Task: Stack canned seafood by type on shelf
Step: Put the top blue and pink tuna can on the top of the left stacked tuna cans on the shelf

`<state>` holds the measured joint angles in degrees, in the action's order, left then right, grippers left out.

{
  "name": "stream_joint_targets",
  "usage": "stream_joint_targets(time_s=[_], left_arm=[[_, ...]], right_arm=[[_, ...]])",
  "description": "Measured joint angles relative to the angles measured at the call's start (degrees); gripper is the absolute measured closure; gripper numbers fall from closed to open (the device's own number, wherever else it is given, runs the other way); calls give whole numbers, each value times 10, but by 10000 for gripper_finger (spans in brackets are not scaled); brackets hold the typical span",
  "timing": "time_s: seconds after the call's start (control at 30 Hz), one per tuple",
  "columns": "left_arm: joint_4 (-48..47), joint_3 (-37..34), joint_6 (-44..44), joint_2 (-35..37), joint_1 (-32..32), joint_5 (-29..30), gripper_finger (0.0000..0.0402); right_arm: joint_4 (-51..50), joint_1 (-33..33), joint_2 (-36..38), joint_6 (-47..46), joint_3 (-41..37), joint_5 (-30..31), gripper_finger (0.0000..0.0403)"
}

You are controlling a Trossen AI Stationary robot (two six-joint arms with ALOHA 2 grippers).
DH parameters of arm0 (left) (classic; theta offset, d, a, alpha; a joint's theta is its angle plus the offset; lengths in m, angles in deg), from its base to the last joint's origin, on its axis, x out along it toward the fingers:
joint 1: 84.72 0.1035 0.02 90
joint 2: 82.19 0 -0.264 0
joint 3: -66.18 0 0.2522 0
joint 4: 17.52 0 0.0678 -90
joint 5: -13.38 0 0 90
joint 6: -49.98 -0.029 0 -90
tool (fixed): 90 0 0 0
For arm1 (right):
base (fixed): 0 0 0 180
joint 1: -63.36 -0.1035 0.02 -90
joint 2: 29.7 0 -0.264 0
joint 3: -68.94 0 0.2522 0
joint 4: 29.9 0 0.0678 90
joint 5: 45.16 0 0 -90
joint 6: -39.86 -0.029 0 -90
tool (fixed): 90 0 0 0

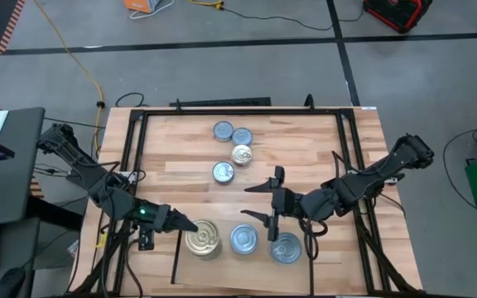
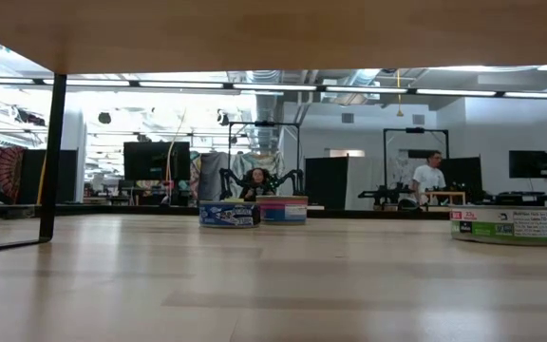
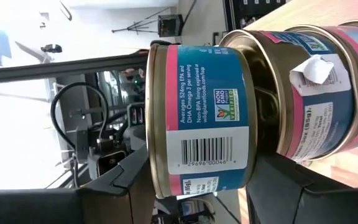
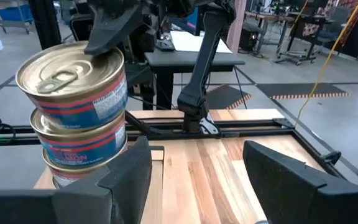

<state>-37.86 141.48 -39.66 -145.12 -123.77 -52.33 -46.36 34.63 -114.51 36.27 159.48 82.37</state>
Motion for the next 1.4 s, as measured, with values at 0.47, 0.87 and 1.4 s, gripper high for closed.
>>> stream_joint_targets(time_s=[0.47, 0.87, 1.4], left_arm=[[-15, 0, 47, 0, -2, 1, 186], [-10, 0, 44, 0, -2, 23, 108], [5, -1, 18, 0, -2, 19, 106]], right_arm=[[-16, 0, 0, -22, 0, 0, 119], [-18, 0, 0, -24, 0, 0, 119], [-15, 2, -15, -31, -1, 0, 119]])
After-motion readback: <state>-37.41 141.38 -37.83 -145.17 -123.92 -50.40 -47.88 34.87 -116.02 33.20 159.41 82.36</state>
